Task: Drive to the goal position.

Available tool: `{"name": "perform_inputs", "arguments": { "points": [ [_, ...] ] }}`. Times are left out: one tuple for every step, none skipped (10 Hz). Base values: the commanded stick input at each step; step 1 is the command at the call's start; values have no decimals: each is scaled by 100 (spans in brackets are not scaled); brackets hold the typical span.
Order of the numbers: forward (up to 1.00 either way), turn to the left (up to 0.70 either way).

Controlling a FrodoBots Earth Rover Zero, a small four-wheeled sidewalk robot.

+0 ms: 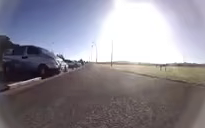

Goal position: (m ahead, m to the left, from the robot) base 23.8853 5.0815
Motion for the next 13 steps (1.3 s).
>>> {"name": "perform_inputs", "arguments": {
  "points": [
    [70,0],
    [70,0],
    [70,0],
    [70,0],
    [70,0],
    [70,0],
    [70,0],
    [70,0],
    [70,0],
    [70,0],
    [70,0],
    [70,0],
    [70,0]
  ]
}}
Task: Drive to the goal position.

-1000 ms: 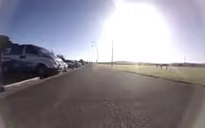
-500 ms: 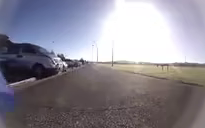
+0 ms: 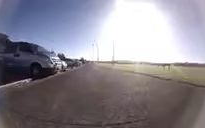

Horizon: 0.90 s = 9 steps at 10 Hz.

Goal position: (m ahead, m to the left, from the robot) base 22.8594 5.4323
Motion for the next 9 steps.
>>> {"name": "perform_inputs", "arguments": {
  "points": [
    [70,0],
    [70,0],
    [70,0],
    [70,0],
    [70,0],
    [70,0],
    [70,0],
    [70,0],
    [70,0]
  ]
}}
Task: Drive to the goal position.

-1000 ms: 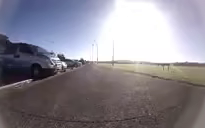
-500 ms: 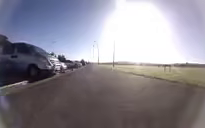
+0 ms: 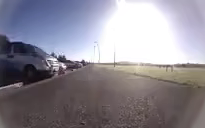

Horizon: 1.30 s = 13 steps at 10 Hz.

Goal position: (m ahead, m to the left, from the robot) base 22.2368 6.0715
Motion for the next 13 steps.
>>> {"name": "perform_inputs", "arguments": {
  "points": [
    [70,0],
    [70,0],
    [70,0],
    [70,0],
    [70,0],
    [70,0],
    [70,0],
    [70,0],
    [70,0],
    [70,0],
    [70,0],
    [70,0],
    [70,0]
  ]
}}
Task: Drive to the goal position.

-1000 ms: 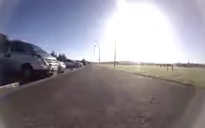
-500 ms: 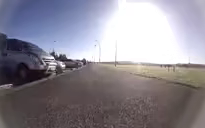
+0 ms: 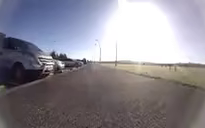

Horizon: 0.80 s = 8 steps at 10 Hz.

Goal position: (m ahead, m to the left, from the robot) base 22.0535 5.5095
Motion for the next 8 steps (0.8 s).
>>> {"name": "perform_inputs", "arguments": {
  "points": [
    [70,0],
    [70,0],
    [70,0],
    [70,0],
    [70,0],
    [70,0],
    [70,0],
    [70,0]
  ]
}}
